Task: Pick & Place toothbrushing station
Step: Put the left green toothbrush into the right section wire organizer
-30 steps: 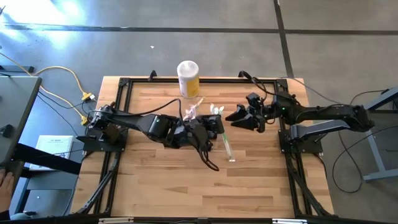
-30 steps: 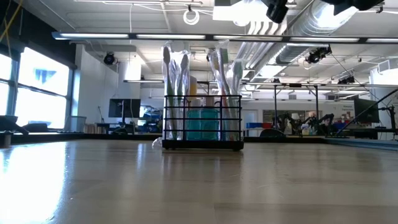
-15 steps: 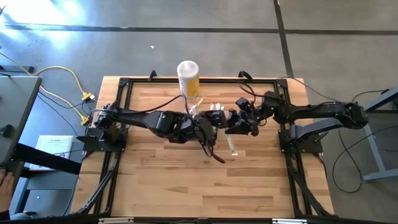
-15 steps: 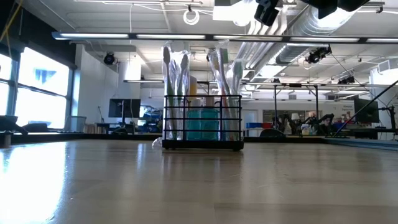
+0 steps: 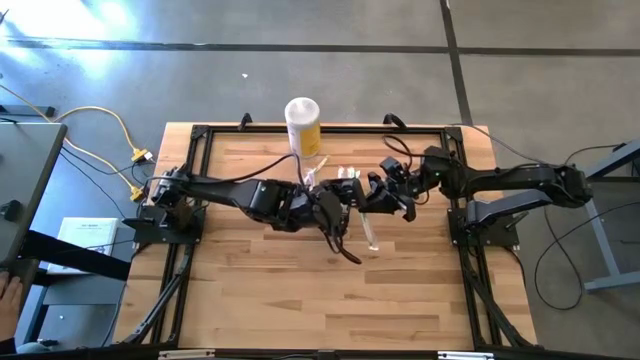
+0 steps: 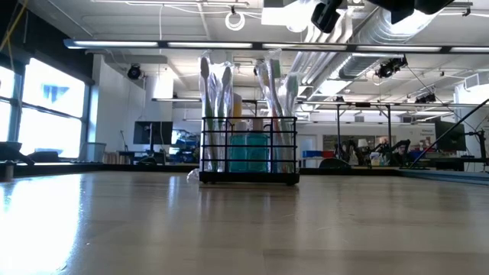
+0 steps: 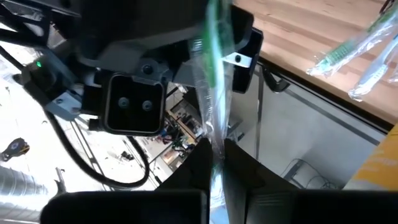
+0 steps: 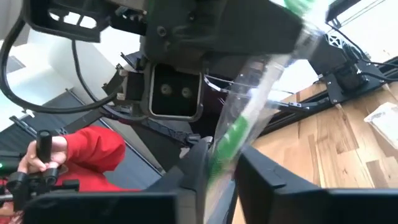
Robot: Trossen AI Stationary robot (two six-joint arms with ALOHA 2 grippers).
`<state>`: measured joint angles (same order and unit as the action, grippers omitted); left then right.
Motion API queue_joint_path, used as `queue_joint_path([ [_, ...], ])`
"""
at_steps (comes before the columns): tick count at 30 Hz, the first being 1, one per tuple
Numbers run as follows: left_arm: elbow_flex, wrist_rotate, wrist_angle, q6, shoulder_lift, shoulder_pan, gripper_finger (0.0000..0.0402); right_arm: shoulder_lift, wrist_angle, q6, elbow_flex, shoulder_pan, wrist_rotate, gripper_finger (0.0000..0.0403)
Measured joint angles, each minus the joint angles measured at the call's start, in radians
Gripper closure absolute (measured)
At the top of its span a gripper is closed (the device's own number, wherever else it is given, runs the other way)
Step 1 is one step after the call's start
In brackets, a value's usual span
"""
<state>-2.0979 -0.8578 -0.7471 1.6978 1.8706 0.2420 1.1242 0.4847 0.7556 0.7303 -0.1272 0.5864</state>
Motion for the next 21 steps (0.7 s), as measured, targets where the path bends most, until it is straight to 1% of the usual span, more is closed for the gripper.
queue_joint_path([
  [3, 0.0, -0.001, 0.003, 0.002, -0.001, 0.001, 0.0394, 0.001, -0.008, -0.017, 0.0, -0.001, 0.023, 0.0366],
  [5, -0.001, 0.0, 0.005, 0.003, -0.002, 0.002, 0.0394, 0.001, -0.009, -0.012, 0.0, -0.001, 0.033, 0.0376],
  [13, -0.001, 0.006, 0.0, -0.011, -0.002, 0.002, 0.0393, 0.001, -0.032, -0.025, 0.0, -0.001, 0.039, 0.0375],
  [17, -0.001, 0.017, 0.003, -0.026, -0.002, 0.002, 0.0392, 0.001, -0.036, -0.064, 0.0, -0.001, 0.041, 0.038],
  [19, -0.001, 0.018, 0.013, -0.056, -0.002, 0.002, 0.0383, 0.001, -0.036, -0.07, 0.0, 0.0, 0.042, 0.0381],
  [21, -0.001, 0.024, 0.02, -0.127, -0.002, 0.001, 0.0364, 0.001, -0.036, -0.075, 0.0, 0.0, 0.041, 0.0381],
])
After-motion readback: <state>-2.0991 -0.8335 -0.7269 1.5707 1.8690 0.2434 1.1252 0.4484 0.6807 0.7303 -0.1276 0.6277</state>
